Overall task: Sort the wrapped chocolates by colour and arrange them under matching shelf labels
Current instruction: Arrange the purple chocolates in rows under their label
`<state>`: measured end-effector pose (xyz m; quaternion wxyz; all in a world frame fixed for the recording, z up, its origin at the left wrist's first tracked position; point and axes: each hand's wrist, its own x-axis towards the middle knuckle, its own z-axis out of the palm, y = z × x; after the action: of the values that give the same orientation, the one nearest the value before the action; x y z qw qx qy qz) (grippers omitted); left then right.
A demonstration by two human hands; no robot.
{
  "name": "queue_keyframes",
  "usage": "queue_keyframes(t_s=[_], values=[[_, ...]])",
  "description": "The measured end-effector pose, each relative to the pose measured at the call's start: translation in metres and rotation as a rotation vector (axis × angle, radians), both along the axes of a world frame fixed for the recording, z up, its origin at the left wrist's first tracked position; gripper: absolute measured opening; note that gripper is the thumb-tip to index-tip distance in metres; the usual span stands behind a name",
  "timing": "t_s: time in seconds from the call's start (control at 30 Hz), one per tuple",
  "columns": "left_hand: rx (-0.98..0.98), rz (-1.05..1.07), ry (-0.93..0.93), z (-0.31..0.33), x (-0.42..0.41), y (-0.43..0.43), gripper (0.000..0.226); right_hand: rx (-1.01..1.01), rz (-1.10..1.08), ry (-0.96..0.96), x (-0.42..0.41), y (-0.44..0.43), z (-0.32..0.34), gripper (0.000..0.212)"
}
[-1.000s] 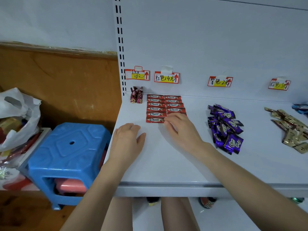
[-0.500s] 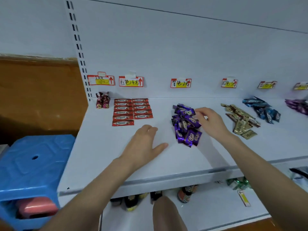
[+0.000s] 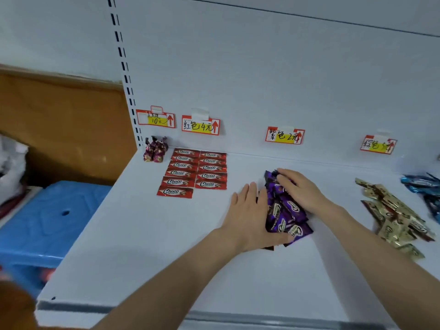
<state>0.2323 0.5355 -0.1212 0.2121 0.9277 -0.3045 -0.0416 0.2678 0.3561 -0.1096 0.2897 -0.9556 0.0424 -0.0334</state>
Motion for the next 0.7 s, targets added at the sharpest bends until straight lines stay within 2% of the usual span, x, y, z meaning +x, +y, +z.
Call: queue_keyframes(t_s=[0.17,0.37,0.5,0.6,0.7], values=[[-0.042,0.031,-0.004,-0.003,0.001,-0.002,0.11,0.08,0.088,-0.044,-0.004,0.011,-0.002,0.033],[-0.104,0.066,0.004,0.002,-0.009,-0.004,0.11,0.191,0.159,-0.035,-0.026,0.013,-0.001,0.032],[-0.17,0.078,0.042,0.003,-0.023,0.002,0.108,0.316,0.2,0.037,-0.047,0.01,0.004,0.032],[-0.218,0.06,0.074,0.005,-0.033,0.008,0.113,0.421,0.168,0.0,-0.061,0.002,0.008,0.024],[-0.211,0.044,0.068,0.01,-0.035,0.013,0.125,0.31,0.157,-0.077,-0.072,-0.006,0.004,0.019]])
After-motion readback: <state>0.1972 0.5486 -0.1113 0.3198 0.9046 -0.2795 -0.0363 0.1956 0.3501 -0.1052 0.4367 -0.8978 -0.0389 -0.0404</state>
